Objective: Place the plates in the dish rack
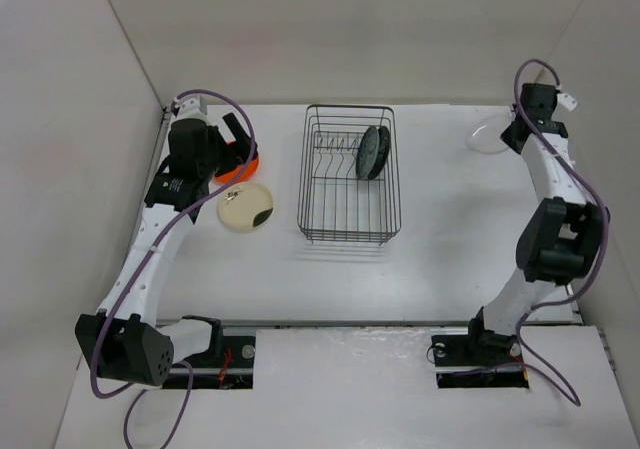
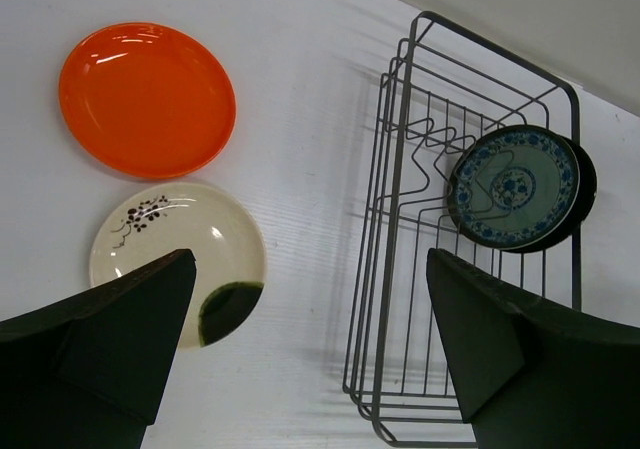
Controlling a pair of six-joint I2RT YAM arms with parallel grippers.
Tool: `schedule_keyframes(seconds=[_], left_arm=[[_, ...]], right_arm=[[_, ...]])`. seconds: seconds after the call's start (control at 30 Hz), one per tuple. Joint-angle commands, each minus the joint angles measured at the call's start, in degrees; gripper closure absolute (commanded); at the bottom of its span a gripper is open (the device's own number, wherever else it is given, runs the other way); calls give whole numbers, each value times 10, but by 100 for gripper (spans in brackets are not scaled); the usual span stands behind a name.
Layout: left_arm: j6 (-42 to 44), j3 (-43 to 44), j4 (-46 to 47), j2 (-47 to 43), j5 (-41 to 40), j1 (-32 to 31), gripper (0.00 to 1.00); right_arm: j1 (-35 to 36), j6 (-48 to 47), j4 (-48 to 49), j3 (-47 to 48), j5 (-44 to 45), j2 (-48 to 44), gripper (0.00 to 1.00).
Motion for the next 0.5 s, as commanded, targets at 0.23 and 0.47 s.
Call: schedule_keyframes(seconds=[0.23, 0.47], left_arm=[[8, 5, 13, -8, -14, 2, 0], [3, 10, 7, -8, -26, 2, 0]], right_arm=[[144, -132, -3, 58, 145, -162, 100], [309, -214, -85, 178, 227, -115, 100]])
